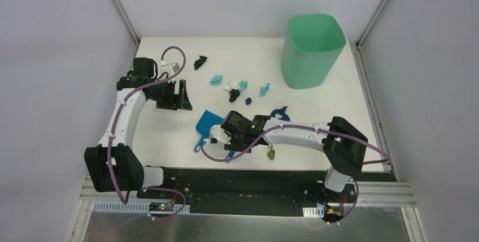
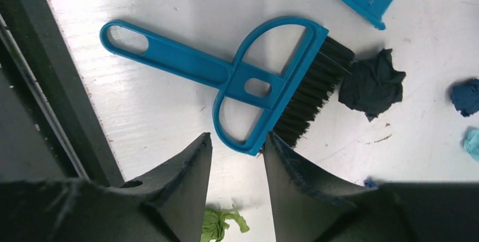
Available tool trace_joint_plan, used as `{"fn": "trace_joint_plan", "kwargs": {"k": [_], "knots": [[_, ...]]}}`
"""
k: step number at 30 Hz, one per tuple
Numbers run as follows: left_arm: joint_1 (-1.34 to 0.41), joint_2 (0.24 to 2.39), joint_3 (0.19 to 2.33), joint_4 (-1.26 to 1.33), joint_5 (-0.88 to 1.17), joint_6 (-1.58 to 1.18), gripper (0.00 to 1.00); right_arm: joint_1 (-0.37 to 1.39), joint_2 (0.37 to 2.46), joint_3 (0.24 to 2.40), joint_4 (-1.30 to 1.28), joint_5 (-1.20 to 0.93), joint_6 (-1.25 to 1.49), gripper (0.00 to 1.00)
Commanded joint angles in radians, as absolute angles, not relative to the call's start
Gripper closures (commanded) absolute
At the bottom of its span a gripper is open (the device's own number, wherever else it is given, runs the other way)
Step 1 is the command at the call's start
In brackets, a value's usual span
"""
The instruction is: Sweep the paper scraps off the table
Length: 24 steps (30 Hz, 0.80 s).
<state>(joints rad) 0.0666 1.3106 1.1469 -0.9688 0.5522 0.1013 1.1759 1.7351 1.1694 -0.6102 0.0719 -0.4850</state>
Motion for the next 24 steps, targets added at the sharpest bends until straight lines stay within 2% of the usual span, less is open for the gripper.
{"fn": "trace_joint_plan", "kwargs": {"k": [1,5,15,24], "knots": [[0.071,1.281,1.140,-0.957,0.580,0.106,0.22,1.173,1.688,1.186,-0.656,0.052,-0.421,0.59],[0.071,1.277,1.145,-0.963,0.589,0.106,0.22,1.143,1.723,1.182,-0.638,-0.022,-0.410,0.61],[0.071,1.269,1.144,-0.975,0.607,0.110,0.22,1.117,1.798,1.167,-0.546,-0.039,-0.420,0.66],[0.071,1.252,1.116,-0.956,0.603,0.122,0.22,1.120,1.729,1.171,-0.589,-0.035,-0.391,0.67]]}}
